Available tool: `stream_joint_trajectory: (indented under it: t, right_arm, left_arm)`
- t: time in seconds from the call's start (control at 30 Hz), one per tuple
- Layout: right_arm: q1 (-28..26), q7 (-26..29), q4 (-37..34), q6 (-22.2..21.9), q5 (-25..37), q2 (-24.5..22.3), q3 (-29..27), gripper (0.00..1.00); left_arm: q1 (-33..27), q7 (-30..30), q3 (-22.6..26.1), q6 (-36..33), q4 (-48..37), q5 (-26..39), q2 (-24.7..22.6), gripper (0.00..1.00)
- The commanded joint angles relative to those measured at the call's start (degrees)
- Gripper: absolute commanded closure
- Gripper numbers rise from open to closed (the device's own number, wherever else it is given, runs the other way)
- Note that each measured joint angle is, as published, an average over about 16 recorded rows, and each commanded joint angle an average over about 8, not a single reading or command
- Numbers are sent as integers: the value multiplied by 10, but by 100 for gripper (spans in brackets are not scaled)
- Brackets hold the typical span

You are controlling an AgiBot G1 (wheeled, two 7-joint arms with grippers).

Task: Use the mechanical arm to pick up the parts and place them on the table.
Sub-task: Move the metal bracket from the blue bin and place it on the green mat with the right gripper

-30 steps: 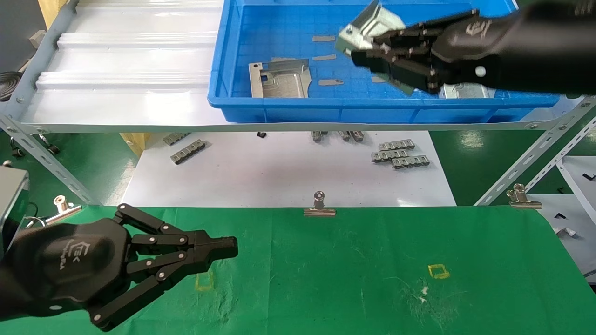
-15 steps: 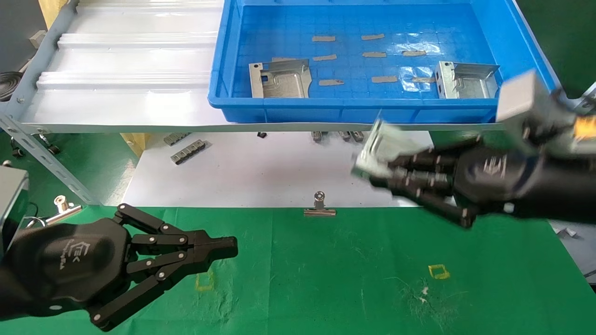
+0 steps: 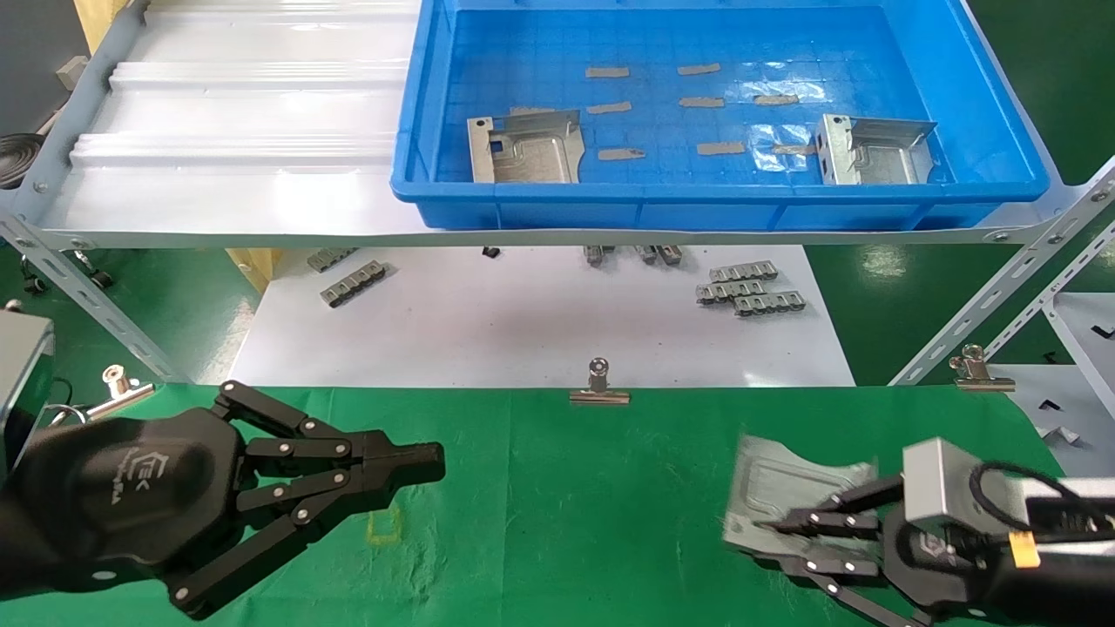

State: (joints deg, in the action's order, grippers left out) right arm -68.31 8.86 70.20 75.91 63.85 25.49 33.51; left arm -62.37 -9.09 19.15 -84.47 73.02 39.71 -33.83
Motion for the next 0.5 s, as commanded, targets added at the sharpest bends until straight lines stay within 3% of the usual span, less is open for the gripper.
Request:
stream_joint_trajectory:
  t: [0.03,0.3,0.5]
  right_arm:
    - [19,-28,-20,-1,6,-5,4,100]
    - [51,-174,-127,-31,35,28,8,100]
    - [53,-236,-185,-62,27,63,-3,100]
  left_arm:
    - [0,0,0,0,0,0,0,100]
    - [0,0,0,0,0,0,0,100]
    - [0,0,0,0,0,0,0,100]
